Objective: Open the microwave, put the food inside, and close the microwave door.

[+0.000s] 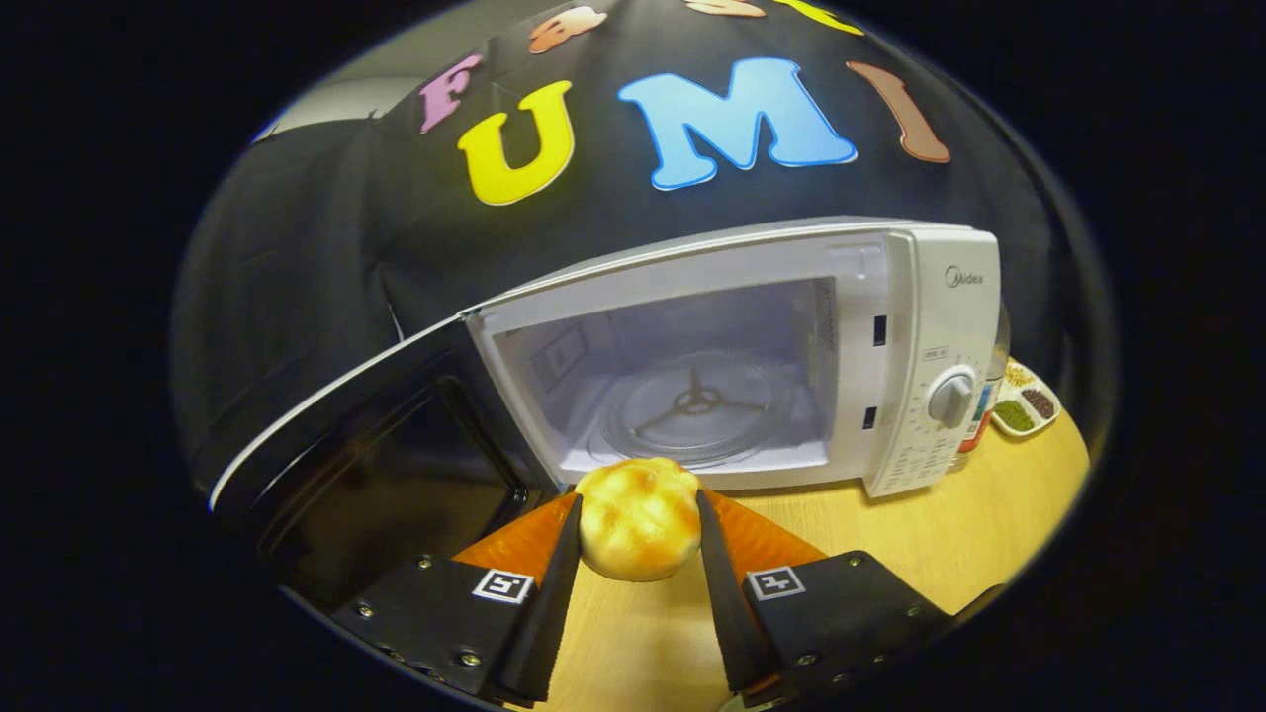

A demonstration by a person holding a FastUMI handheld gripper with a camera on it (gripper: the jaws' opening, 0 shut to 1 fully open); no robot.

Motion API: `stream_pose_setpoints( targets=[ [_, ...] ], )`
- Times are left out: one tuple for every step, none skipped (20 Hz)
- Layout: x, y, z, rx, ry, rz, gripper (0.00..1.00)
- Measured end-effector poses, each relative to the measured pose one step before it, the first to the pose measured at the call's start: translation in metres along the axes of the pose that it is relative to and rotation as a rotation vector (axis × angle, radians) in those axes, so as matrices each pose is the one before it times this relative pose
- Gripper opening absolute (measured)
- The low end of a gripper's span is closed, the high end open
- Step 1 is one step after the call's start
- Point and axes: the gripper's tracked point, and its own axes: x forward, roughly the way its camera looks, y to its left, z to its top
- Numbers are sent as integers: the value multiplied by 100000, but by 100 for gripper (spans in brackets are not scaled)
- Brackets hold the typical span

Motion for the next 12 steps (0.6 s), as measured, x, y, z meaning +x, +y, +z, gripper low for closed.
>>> stream_pose_setpoints(
  targets=[
    [1411, -153, 418, 4090, -809, -1377, 64],
    [1118, -382, 280, 4091, -1640, -1943, 64],
    [981, -424, 805, 3618, -3654, -2755, 64],
    [865, -480, 811, 1953, -4349, -3050, 64],
    [732, -380, 663, 1248, -3781, -2752, 64],
    [772, -103, 116, 1611, -1398, -1123, 64],
    [606, -23, -61, 2212, 295, -434, 64],
    [611, -101, -217, 3087, 385, -420, 64],
    [643, -295, 201, 3426, -729, -1426, 64],
    [652, -390, 183, 3048, -663, -1783, 64],
    [605, -144, 349, 2838, -819, -1173, 64],
    [453, -52, 284, 2505, -1109, -545, 64]
  ],
)
